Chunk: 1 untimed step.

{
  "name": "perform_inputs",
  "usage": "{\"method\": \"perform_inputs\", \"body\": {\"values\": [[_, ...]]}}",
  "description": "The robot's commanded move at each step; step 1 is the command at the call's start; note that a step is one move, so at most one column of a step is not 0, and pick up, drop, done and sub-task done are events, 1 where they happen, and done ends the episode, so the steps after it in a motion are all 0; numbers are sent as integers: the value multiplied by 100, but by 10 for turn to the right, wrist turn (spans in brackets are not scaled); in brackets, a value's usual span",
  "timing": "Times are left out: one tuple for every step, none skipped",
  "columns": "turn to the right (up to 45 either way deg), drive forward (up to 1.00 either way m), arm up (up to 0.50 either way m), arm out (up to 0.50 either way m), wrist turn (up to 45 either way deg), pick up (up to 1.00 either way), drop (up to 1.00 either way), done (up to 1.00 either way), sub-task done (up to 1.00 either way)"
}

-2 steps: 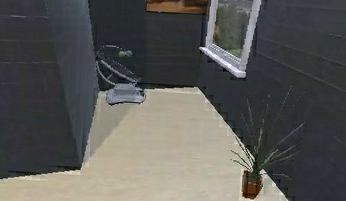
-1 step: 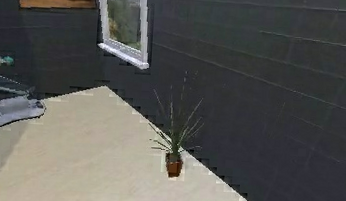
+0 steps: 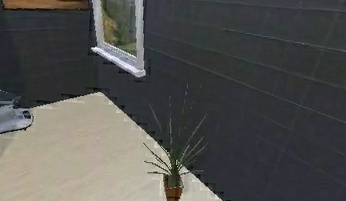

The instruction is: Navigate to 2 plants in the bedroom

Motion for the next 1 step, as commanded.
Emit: {"method": "perform_inputs", "body": {"values": [[0, 0, 0, 0, 0, 0, 0, 100, 0]]}}
